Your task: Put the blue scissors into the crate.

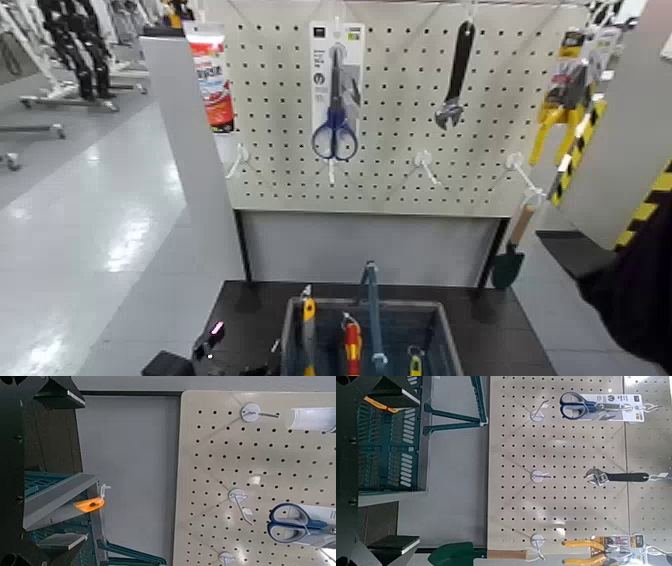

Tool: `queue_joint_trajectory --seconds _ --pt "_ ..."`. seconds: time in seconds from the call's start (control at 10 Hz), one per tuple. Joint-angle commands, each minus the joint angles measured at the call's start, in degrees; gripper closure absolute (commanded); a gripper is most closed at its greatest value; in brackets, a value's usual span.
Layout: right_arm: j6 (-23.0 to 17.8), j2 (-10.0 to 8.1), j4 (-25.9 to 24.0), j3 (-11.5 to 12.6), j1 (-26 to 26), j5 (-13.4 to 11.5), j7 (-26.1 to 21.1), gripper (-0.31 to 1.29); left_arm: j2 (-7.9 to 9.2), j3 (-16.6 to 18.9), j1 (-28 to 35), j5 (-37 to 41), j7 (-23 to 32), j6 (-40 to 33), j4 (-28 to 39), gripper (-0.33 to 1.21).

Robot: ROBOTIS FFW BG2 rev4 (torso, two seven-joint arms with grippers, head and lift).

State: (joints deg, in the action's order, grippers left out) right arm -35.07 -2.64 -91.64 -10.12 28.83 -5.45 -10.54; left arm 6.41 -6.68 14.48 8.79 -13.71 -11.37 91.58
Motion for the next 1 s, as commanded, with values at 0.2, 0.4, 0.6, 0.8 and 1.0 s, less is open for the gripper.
queue_joint_trajectory --seconds 0.2,0.4,0.6,0.8,1.0 --pt "0.0 0.00 0.0 0.0 0.0 0.0 0.0 0.10 0.00 0.0 -0.1 -0.2 -0.1 -0.1 0.0 0.13" --pt "0.0 0.00 0.0 0.0 0.0 0.0 0.0 0.10 0.00 0.3 -0.2 -0.3 -0.6 0.1 0.3 0.14" --pt "0.0 0.00 0.0 -0.1 0.0 0.0 0.0 0.10 0.00 0.9 -2.5 -0.2 -3.6 1.7 0.7 0.16" --pt "0.1 0.00 0.1 -0.2 -0.1 0.0 0.0 0.10 -0.17 1.9 -5.5 0.3 -6.8 4.3 1.6 0.16" --pt "0.1 0.00 0.1 -0.3 -0.2 0.0 0.0 0.10 0.88 1.5 -9.0 3.3 -9.8 8.1 2.0 0.16"
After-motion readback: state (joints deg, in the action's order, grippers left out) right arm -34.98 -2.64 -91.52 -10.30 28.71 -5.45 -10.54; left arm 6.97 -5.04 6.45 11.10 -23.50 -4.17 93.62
